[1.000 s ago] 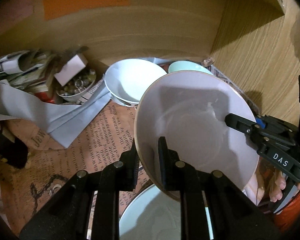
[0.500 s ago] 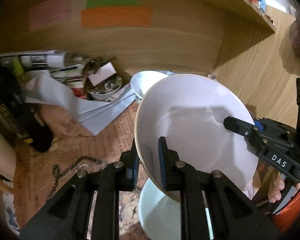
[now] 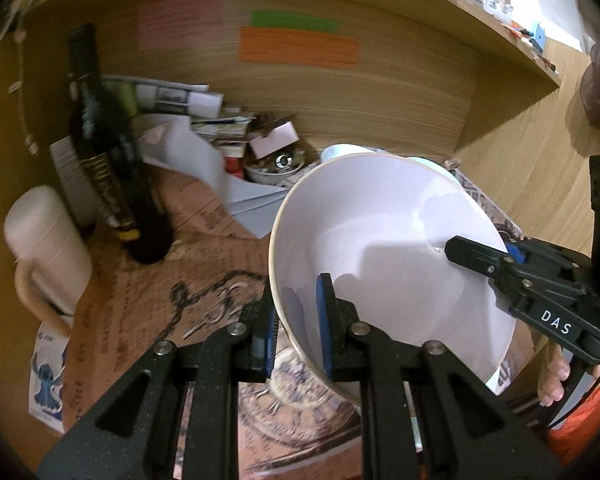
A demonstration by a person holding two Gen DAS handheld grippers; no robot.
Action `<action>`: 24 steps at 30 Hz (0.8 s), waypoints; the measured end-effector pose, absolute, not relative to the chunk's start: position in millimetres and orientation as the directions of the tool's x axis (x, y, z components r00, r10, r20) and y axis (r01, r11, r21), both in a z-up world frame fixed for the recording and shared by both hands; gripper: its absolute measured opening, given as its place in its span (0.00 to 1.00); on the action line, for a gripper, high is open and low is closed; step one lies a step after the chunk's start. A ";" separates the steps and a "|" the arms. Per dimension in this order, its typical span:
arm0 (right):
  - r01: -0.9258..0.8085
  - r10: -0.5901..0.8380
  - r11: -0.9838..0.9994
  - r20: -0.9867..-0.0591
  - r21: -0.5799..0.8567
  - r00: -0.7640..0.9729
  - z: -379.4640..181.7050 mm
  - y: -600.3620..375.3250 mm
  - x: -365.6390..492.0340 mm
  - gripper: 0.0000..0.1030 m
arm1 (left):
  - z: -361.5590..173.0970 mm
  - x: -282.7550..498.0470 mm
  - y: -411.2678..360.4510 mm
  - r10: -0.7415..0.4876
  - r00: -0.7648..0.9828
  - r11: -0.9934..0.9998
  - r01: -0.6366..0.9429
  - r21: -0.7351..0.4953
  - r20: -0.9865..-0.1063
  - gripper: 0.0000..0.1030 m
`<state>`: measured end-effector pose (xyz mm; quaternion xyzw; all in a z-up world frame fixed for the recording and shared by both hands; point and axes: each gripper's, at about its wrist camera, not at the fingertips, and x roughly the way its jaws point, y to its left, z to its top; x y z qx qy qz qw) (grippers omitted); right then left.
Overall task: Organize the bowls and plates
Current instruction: 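Lift the pinkish-grey bowl with both tools and carry it over the plate stack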
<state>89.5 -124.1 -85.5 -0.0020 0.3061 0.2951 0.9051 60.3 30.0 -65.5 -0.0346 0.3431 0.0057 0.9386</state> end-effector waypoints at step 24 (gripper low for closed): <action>-0.638 0.543 0.759 -0.669 0.132 0.507 -117.9 -45.3 89.0 0.18 | -111.1 21.8 93.9 0.052 0.698 0.977 -0.185 -0.109 -0.714 0.17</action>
